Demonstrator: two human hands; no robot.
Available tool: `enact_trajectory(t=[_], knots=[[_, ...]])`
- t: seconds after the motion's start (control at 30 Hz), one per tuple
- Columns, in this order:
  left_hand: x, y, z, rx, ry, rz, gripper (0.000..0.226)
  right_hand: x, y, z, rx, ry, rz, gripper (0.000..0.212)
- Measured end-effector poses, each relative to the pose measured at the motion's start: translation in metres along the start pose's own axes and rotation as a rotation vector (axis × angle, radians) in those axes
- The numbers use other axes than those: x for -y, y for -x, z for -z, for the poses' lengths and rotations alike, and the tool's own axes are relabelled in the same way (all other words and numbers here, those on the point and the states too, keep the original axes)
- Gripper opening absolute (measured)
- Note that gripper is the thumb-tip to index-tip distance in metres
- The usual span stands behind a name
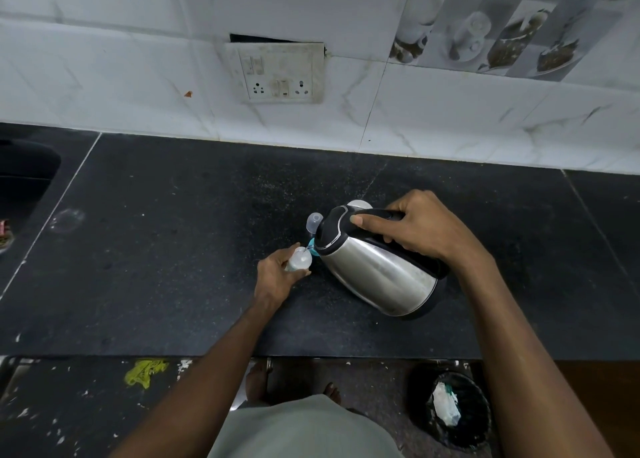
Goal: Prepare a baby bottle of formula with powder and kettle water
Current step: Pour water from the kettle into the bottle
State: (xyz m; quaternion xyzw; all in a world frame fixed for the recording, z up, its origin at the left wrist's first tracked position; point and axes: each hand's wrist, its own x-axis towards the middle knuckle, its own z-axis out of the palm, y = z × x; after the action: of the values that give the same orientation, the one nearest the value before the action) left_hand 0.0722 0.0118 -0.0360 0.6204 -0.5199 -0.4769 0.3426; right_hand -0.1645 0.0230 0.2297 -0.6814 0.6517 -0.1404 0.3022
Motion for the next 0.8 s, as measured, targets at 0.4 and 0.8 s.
enact_trajectory(t=[0.4,0.8], knots=[[-0.005,0.008,0.002,-0.028,0.063,-0.014,0.062,-0.036,0.006,-0.027,-0.066,-0.251,-0.141,0.066],[0.005,0.010,-0.009,0.006,0.084,0.023,0.079,-0.024,0.010,-0.004,-0.166,-0.754,0.009,0.082]])
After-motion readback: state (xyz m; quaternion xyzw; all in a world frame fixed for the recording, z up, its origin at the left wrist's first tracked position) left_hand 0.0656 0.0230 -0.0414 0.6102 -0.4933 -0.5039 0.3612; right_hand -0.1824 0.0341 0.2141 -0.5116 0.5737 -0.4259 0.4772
